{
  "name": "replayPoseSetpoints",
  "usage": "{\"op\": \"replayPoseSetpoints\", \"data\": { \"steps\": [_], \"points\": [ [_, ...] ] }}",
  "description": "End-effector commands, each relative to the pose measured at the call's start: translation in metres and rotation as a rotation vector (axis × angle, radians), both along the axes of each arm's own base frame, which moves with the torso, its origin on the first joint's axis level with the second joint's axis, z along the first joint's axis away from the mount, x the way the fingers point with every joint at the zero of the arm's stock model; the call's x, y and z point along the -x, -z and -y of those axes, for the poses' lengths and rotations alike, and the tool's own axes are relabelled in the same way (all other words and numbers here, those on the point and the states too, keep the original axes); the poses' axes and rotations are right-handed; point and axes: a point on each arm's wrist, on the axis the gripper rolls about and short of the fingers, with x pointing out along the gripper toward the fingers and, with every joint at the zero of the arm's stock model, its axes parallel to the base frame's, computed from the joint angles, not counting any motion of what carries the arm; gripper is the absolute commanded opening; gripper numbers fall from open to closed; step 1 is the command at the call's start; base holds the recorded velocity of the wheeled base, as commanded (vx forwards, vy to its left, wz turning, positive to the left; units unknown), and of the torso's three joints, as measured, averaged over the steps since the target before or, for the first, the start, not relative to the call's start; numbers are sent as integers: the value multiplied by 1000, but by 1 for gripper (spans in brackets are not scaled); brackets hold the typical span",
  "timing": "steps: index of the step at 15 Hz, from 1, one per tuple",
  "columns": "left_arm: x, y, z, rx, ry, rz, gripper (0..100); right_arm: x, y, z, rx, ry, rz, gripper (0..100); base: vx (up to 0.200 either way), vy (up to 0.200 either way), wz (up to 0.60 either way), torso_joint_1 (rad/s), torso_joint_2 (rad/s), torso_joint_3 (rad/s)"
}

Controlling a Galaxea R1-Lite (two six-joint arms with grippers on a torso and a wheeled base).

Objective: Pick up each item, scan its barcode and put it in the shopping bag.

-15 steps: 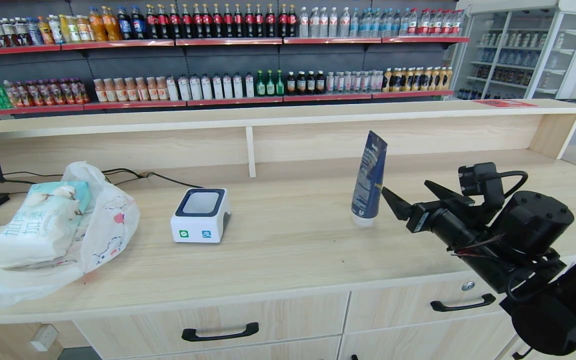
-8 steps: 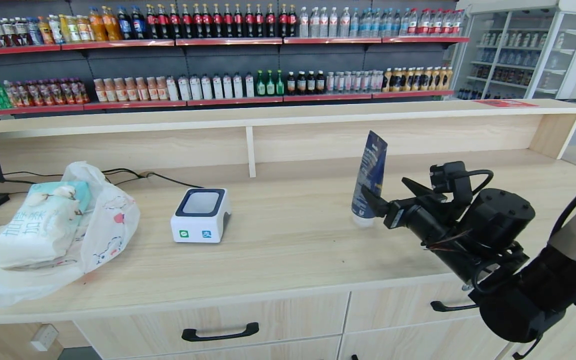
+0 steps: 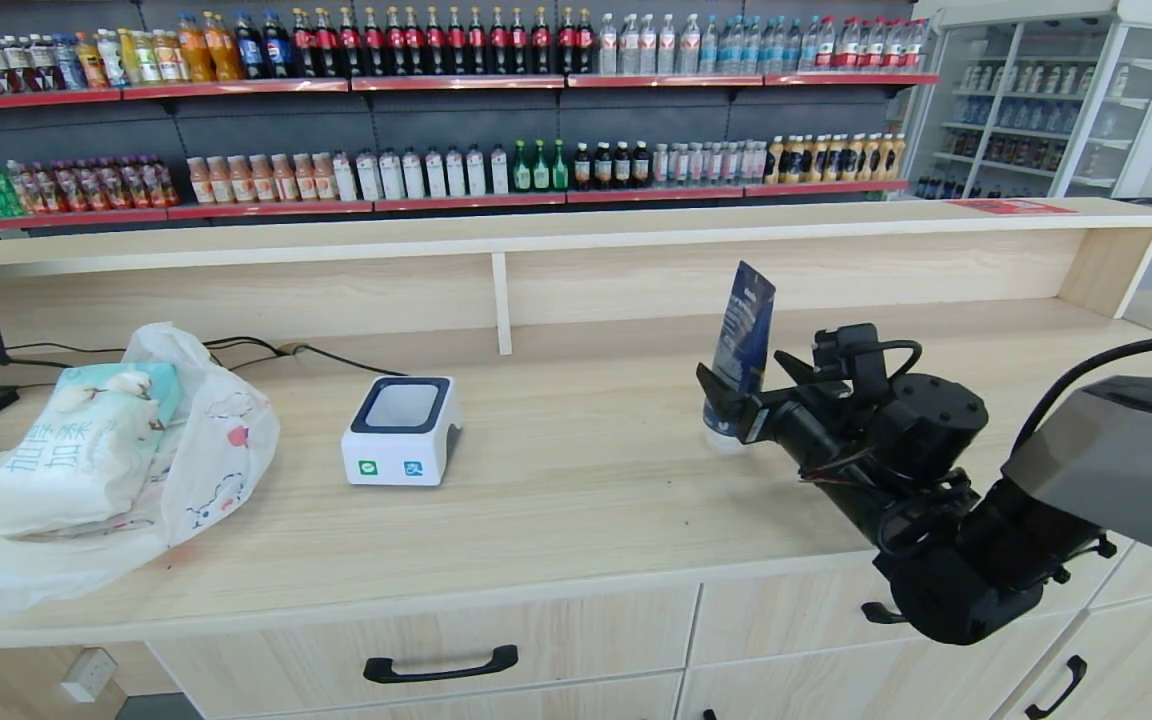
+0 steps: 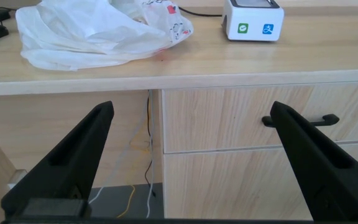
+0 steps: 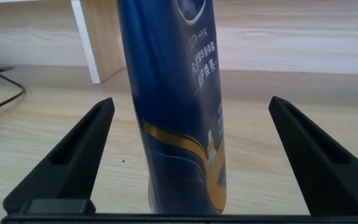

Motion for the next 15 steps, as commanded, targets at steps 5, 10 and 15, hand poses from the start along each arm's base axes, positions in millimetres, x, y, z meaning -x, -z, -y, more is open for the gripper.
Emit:
{"op": "replayPoseSetpoints", "data": {
  "steps": [5, 10, 15],
  "points": [
    [0, 0, 0, -1, 0, 2, 100, -17, 18, 5, -7, 26, -28, 100, 0, 0, 0, 0, 0, 0],
    [0, 0, 0, -2, 0, 2, 100, -22, 18, 3, -19, 25, -17, 100, 0, 0, 0, 0, 0, 0],
    [0, 0, 0, -21, 0, 2, 100, -23, 17, 3, -33, 22, -17, 0, 0, 0, 0, 0, 0, 0]
  ]
}}
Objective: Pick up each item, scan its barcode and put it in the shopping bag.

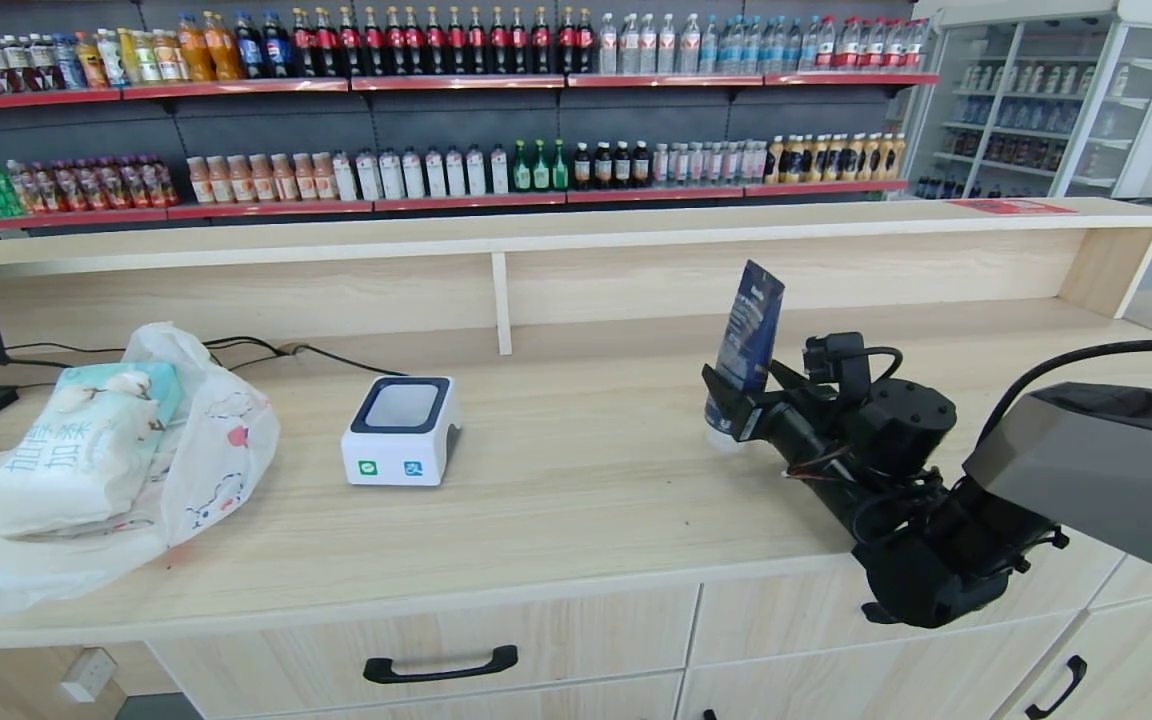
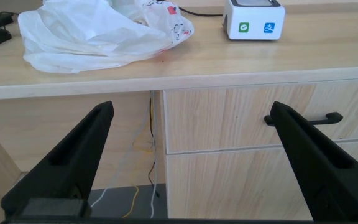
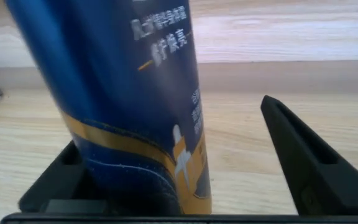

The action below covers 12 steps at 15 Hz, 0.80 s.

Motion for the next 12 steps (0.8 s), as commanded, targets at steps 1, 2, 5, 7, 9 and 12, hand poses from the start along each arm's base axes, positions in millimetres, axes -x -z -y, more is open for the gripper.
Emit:
{"op": "replayPoseSetpoints", "data": {
  "steps": [1, 2, 5, 7, 9, 12],
  "points": [
    [0, 0, 0, 0, 0, 1, 100, 1, 2, -1, 1, -3, -8, 0, 0, 0, 0, 0, 0, 0],
    [0, 0, 0, 0, 0, 1, 100, 2, 2, -1, 1, -3, -8, 0, 0, 0, 0, 0, 0, 0],
    [0, 0, 0, 2, 0, 1, 100, 2, -2, -1, -2, -3, 3, 0, 0, 0, 0, 0, 0, 0],
    [0, 0, 0, 2, 0, 1, 100, 3, -5, 0, -5, -3, 8, 0, 0, 0, 0, 0, 0, 0],
    [0, 0, 0, 2, 0, 1, 100, 6, -11, 1, -8, -3, 18, 0, 0, 0, 0, 0, 0, 0],
    [0, 0, 0, 2, 0, 1, 100, 15, -21, 4, -12, -4, 30, 0, 0, 0, 0, 0, 0, 0]
  ]
}}
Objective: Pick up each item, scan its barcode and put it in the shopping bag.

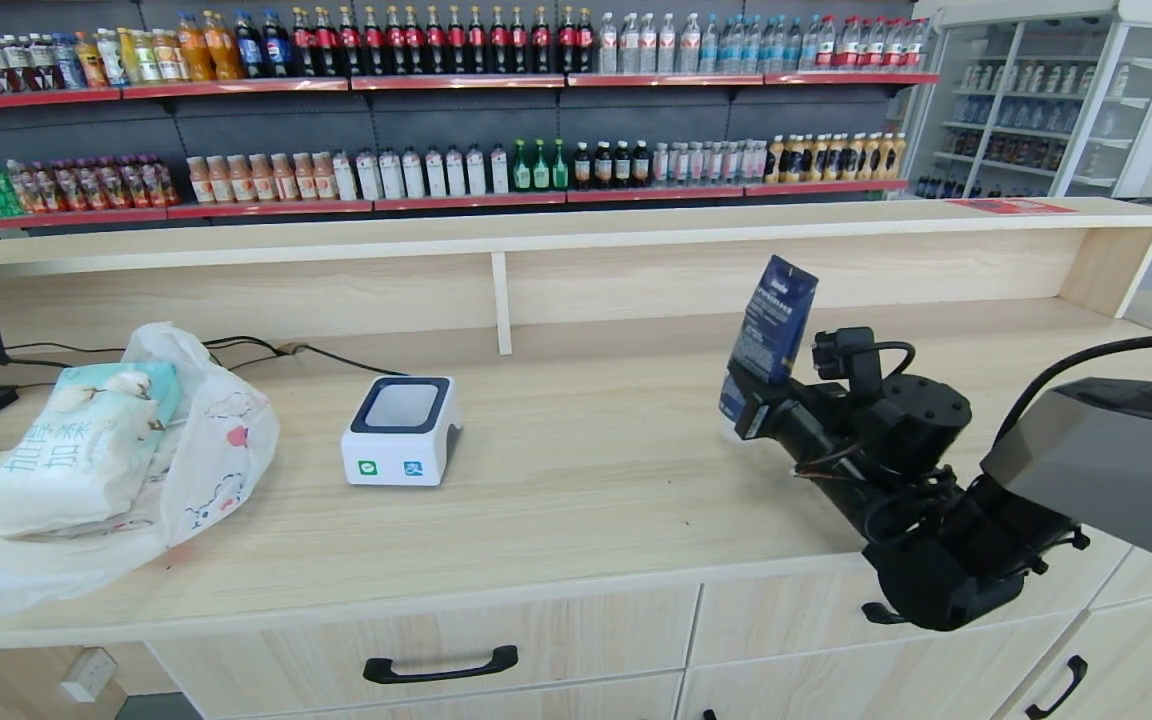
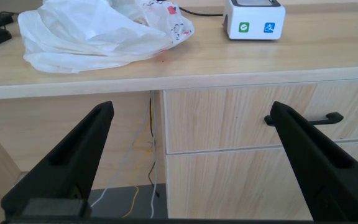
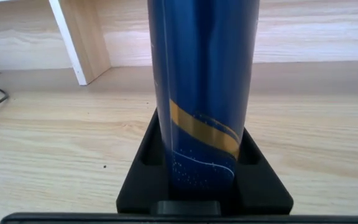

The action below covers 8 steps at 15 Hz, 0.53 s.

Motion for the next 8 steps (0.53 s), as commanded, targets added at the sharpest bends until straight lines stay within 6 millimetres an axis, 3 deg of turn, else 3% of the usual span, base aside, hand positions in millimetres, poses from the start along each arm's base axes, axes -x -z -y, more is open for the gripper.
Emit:
{"op": "replayPoseSetpoints", "data": {
  "steps": [1, 8],
  "points": [
    [0, 0, 0, 0, 0, 1, 100, 10, -15, 3, -10, -2, 26, 0, 0, 0, 0, 0, 0, 0],
    [0, 0, 0, 4, 0, -1, 100, 53, -40, 5, -12, -40, 32, 0, 0, 0, 0, 0, 0, 0]
  ]
}}
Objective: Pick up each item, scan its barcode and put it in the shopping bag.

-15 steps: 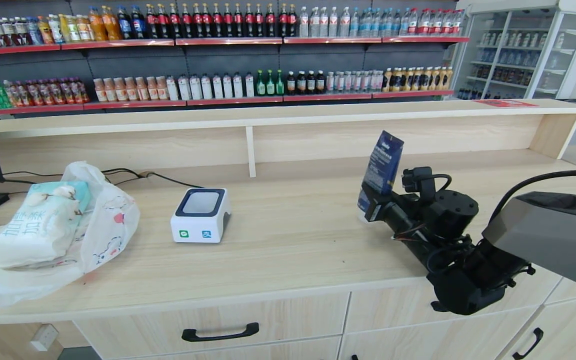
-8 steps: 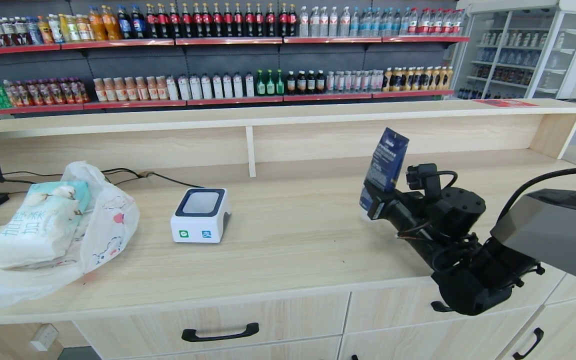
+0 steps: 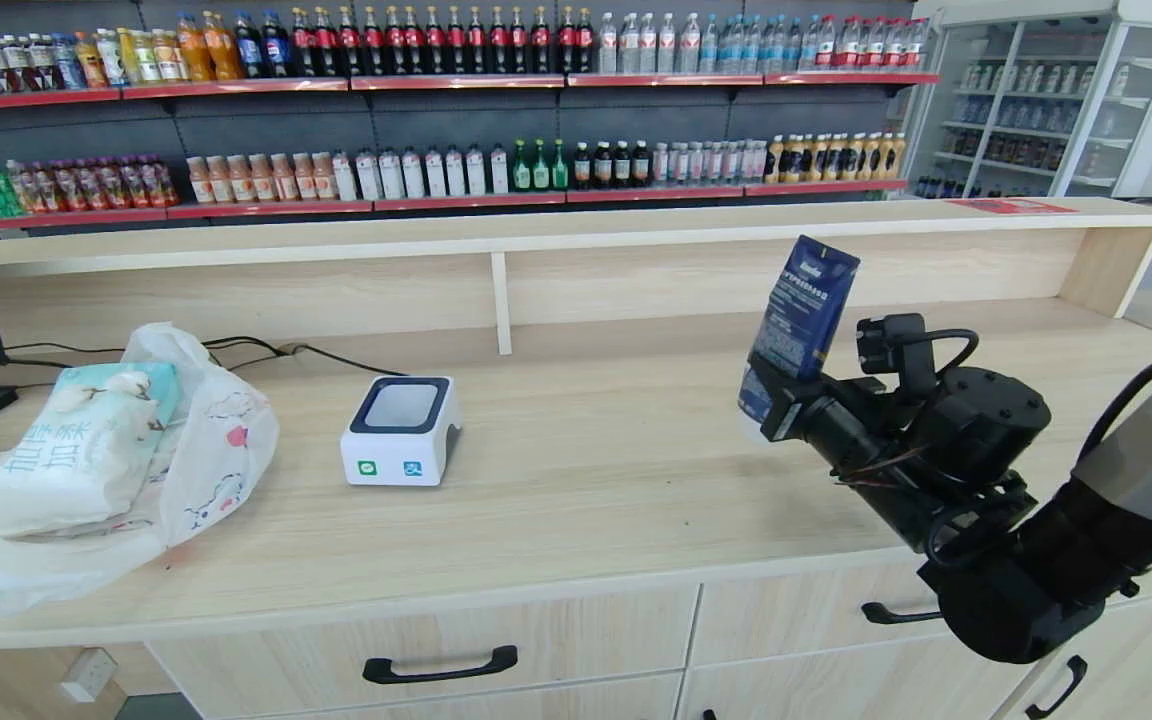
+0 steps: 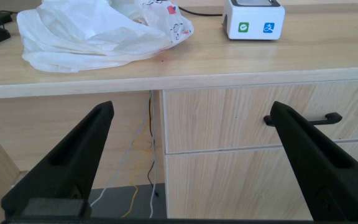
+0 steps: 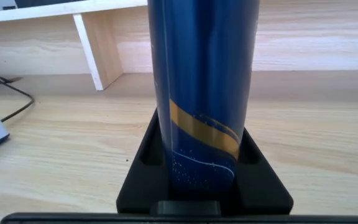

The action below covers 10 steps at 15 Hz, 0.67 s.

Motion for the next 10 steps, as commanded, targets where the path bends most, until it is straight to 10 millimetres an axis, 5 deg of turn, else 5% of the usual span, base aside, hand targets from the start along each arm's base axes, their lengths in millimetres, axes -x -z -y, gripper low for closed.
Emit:
{"op": "replayPoseSetpoints", "data": {
  "steps": [1, 6, 10],
  "points": [
    [0, 0, 0, 0, 0, 0, 100, 29, -19, -4, -11, -45, 26, 0, 0, 0, 0, 0, 0, 0],
    [0, 0, 0, 31, 0, 0, 100, 109, -40, -31, -27, -260, 42, 0, 0, 0, 0, 0, 0, 0],
    [0, 0, 0, 31, 0, 0, 100, 157, -36, -22, -8, -360, 7, 0, 0, 0, 0, 0, 0, 0]
  ]
}}
